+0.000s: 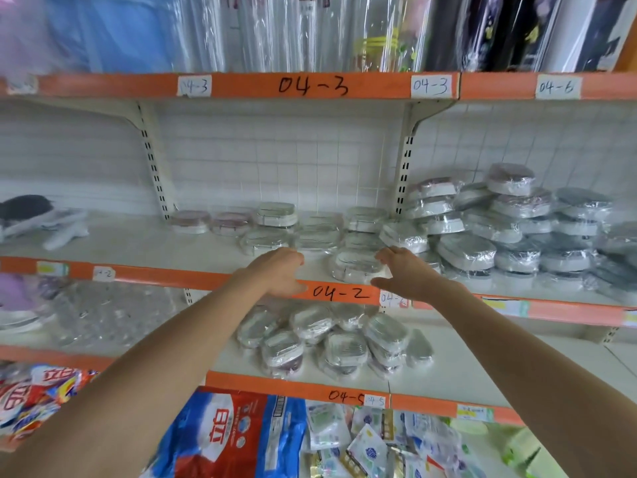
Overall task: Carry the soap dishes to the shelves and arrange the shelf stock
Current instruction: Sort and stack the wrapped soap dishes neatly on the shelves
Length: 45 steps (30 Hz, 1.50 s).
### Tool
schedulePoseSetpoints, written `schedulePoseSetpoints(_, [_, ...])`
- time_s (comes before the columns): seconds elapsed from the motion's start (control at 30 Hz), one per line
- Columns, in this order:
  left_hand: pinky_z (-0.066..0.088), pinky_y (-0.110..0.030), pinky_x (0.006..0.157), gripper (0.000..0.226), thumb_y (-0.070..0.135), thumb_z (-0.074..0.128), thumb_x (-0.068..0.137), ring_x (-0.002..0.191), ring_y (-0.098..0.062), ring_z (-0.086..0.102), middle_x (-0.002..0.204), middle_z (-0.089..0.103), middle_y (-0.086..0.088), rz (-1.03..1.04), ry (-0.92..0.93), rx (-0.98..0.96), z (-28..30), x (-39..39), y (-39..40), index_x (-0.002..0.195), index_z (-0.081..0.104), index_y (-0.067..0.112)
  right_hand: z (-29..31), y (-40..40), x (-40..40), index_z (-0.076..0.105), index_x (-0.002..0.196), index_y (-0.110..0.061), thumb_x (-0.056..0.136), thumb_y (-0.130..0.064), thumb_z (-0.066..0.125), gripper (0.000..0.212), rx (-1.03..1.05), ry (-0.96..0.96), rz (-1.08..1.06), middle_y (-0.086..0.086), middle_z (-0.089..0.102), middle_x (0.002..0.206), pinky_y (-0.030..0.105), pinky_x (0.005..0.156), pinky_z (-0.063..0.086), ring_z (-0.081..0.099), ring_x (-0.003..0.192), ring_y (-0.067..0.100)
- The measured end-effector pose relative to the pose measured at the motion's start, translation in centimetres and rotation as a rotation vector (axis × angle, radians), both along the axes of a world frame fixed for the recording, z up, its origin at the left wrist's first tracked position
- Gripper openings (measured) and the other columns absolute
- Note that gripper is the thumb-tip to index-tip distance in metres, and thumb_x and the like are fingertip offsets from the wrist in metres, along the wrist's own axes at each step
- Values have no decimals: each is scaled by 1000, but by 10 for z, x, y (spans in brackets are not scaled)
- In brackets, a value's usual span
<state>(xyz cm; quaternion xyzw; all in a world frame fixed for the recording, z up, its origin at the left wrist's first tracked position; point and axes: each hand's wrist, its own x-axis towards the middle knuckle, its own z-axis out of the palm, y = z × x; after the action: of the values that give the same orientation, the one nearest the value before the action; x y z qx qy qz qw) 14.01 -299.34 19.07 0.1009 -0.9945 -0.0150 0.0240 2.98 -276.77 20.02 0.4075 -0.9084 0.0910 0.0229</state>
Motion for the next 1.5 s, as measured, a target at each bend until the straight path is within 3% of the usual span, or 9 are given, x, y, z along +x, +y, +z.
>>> schedulePoseSetpoints(0.1, [44, -40, 97, 53, 42, 64, 84, 116, -25, 51, 125, 53, -7, -17, -16, -9, 2, -14, -1, 122, 55, 7, -3, -4, -16, 39, 139, -7, 91, -37, 60, 61, -35, -24, -12, 9, 46, 139, 34, 104, 38, 43, 126, 24])
schedulePoseSetpoints(0.27, [40, -37, 103, 56, 38, 61, 87, 126, -22, 45, 136, 47, -5, -70, -21, -16, 9, -43, 3, 135, 47, 11, -5, -6, -48, 39, 139, -7, 91, -40, 59, 61, -38, -46, -45, 11, 45, 138, 35, 104, 36, 40, 128, 25])
schedulePoseSetpoints(0.43, [44, -38, 95, 45, 39, 59, 89, 113, -23, 51, 119, 54, -6, -129, -13, -45, 21, -91, 9, 121, 54, 8, 5, -1, -88, 39, 138, -5, 92, -40, 57, 61, -47, -20, -75, 12, 45, 138, 35, 103, 38, 44, 125, 26])
schedulePoseSetpoints(0.63, [43, -36, 98, 54, 41, 60, 90, 119, -23, 50, 128, 50, -5, -196, -4, -27, 27, -153, 33, 131, 49, 8, 23, 14, -137, 35, 141, -6, 92, -39, 57, 63, -46, 25, -145, 12, 42, 140, 34, 106, 33, 37, 130, 27])
schedulePoseSetpoints(0.8, [37, -37, 107, 68, 42, 67, 85, 132, -22, 40, 143, 42, -5, -275, 0, 4, 26, -210, 51, 141, 43, 12, 36, 25, -180, 30, 144, -6, 94, -40, 54, 66, -45, 64, -198, 12, 35, 146, 37, 113, 25, 28, 136, 27])
schedulePoseSetpoints(1.07, [24, -39, 118, 96, 36, 77, 76, 142, -20, 25, 157, 22, 0, -328, -102, -18, 15, -284, 67, 151, 22, 15, 62, 21, -245, 34, 143, -9, 92, -43, 55, 65, -104, 128, -247, 11, 33, 144, 39, 110, 29, 27, 135, 28])
schedulePoseSetpoints(1.2, [11, -31, 119, 109, 31, 82, 71, 144, -20, 16, 158, 16, -6, -429, -187, -88, 9, -308, 64, 153, 12, 7, 68, 8, -273, 30, 143, -4, 91, -54, 50, 75, -31, 155, -311, 14, 29, 146, 41, 112, 29, 27, 135, 30])
schedulePoseSetpoints(1.37, [4, -35, 119, 117, 35, 82, 70, 147, -23, 7, 161, 5, -6, -495, -241, -276, 3, -325, 61, 153, 3, 10, 73, -16, -298, 37, 138, -2, 89, -66, 40, 81, 32, 128, -396, 15, 33, 143, 41, 108, 30, 31, 132, 30])
schedulePoseSetpoints(1.5, [-2, -34, 117, 123, 36, 81, 70, 148, -23, 0, 161, -6, -4, -512, -223, -302, -3, -331, 57, 153, -7, 14, 76, -30, -315, 41, 139, -4, 83, -79, 30, 94, 158, 23, -500, 17, 29, 150, 41, 108, 32, 32, 135, 32])
